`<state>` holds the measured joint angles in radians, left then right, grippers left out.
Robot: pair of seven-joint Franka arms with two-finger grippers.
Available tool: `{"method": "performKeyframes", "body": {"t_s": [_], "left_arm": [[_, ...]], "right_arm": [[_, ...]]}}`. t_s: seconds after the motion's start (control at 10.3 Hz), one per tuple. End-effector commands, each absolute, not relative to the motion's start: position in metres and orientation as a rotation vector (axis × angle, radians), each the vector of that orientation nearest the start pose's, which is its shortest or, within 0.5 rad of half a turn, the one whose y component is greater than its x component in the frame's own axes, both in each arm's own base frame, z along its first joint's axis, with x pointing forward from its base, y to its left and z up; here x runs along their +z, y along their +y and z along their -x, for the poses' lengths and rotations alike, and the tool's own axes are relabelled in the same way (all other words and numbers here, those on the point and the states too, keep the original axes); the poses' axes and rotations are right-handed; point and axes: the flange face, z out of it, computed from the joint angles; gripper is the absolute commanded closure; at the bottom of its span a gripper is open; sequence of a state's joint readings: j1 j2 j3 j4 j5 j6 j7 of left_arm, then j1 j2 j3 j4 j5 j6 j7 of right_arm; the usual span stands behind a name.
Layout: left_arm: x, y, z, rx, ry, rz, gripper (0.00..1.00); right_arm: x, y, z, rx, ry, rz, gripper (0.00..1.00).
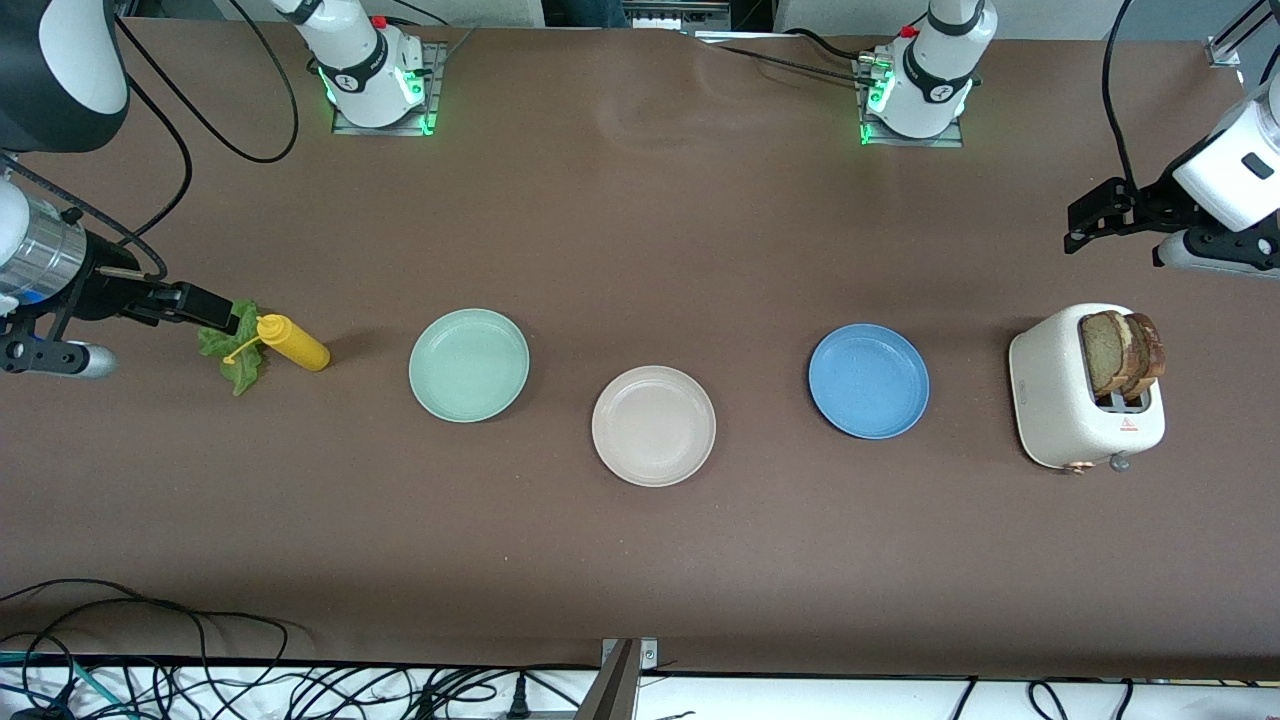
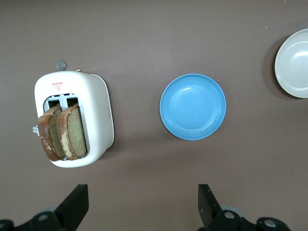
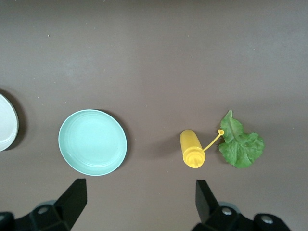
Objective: Make sandwich on beige plate with both arms
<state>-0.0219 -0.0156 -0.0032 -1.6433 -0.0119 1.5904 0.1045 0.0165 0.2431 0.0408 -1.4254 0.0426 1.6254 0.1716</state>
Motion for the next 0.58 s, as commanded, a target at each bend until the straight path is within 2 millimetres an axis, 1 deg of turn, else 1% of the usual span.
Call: {"method": "performKeyframes", "body": {"t_s": [0.0,0.1,0.49], "left_arm": [[0.6056,-0.0101,-0.5495,0.06,0.207,3.136,0.0],[0.6056,-0.0101,-0.5495,0.06,0.207,3.136,0.0],[0.6056,-0.0103,-0.5495,0.06,0.207,3.137,0.0]], "right_arm": [[0.5555,0.0392,-0.6247,0.088,0.166,3.077,0.0],[0.5548,0.0392,-0.6229,0.112,0.167,3.078,0.0],[0.5547,0.0395,-0.6227,0.115,0.17,3.075,0.0]]}}
